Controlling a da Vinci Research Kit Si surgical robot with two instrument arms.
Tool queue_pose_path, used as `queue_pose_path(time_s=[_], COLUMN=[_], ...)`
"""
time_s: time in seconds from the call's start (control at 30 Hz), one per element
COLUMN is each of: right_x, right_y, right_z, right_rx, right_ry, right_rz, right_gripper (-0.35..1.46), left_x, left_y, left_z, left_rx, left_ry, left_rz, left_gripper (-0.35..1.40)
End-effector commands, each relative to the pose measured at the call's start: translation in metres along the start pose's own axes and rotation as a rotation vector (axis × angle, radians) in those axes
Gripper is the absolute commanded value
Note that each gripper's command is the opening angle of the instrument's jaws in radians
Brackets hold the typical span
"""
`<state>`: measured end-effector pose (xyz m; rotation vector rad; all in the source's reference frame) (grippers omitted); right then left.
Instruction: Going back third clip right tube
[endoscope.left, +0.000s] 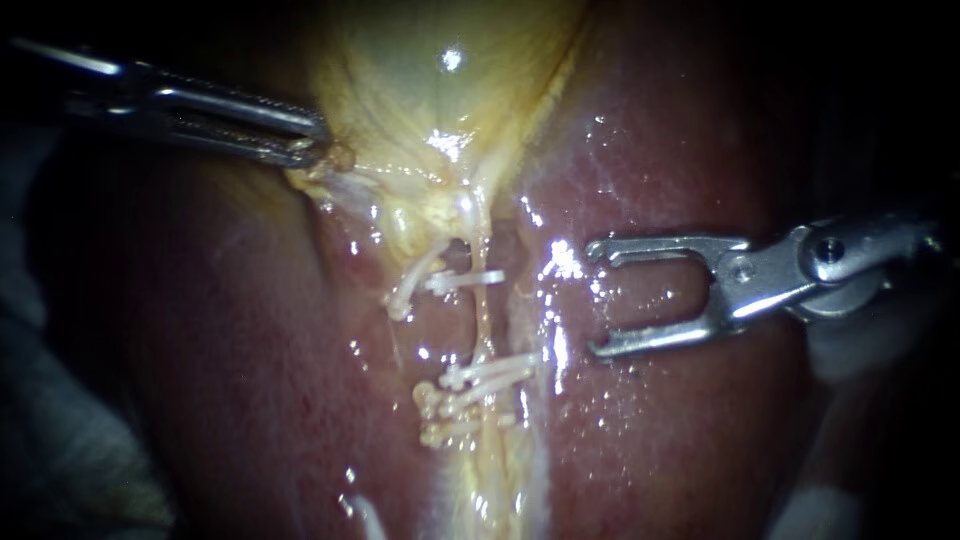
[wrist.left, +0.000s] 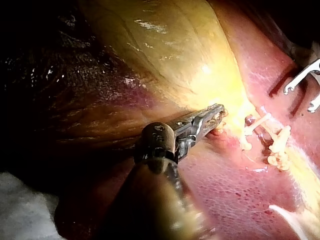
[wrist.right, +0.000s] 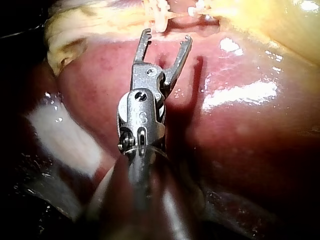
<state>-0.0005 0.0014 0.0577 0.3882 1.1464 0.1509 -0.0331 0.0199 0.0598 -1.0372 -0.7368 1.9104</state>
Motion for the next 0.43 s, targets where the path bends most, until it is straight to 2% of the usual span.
queue_pose_path(time_s=[0.03, 0.2, 0.43], right_x=[0.0000, 0.0000, 0.0001], right_y=[0.0000, -0.0001, -0.0001], right_z=[0.0000, -0.0001, 0.0000], right_rx=[-0.001, 0.000, 0.000], right_ry=[0.001, 0.001, 0.001], right_rz=[0.000, 0.000, 0.000], right_gripper=[0.50, 0.50, 0.50], left_x=[0.0000, -0.0002, -0.0002], left_y=[-0.0004, -0.0012, -0.0010], left_z=[0.0003, 0.0008, 0.0006], left_rx=[0.000, -0.004, -0.004], left_ry=[0.000, 0.000, 0.000], left_rz=[0.002, 0.005, 0.005], left_gripper=[-0.35, -0.35, -0.35])
